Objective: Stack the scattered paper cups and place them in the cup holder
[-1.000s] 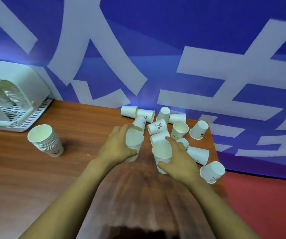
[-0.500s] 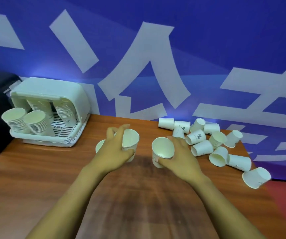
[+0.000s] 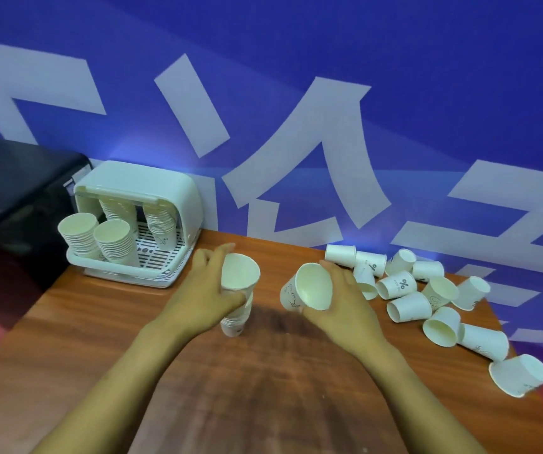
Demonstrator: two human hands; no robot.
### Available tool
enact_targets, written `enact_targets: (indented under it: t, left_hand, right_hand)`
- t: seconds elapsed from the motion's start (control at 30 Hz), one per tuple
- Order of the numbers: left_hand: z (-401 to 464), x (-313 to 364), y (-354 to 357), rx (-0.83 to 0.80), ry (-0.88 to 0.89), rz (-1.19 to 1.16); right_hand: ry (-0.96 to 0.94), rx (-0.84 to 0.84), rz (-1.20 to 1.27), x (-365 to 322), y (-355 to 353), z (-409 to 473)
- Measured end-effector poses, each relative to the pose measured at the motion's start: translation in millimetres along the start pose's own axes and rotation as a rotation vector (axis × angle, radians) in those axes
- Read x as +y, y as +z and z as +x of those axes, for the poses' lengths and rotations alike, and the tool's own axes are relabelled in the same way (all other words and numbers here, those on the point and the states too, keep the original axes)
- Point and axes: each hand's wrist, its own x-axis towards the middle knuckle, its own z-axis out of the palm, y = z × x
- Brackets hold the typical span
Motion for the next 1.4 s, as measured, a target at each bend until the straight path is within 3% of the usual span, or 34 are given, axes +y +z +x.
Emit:
enact_targets:
  t: [0.27, 0.47, 0.87, 1.4]
  left_hand:
    - [0, -29, -22, -0.013, -0.018, 0.015]
    - [29, -59, -52, -0.043, 0.065, -0.006]
    - [73, -190, -200, -0.055, 0.061, -0.074]
    - [124, -271, -259, 0.122, 0.0, -0.121]
  right_hand:
    - [0.005, -0.009, 0.052, -28, 19, 5]
    - [0.028, 0.063, 0.036, -64, 34, 23]
    - [0.011, 0.061, -0.014, -235, 156, 76]
    - [0.017, -0.038, -0.054, -307, 227, 133]
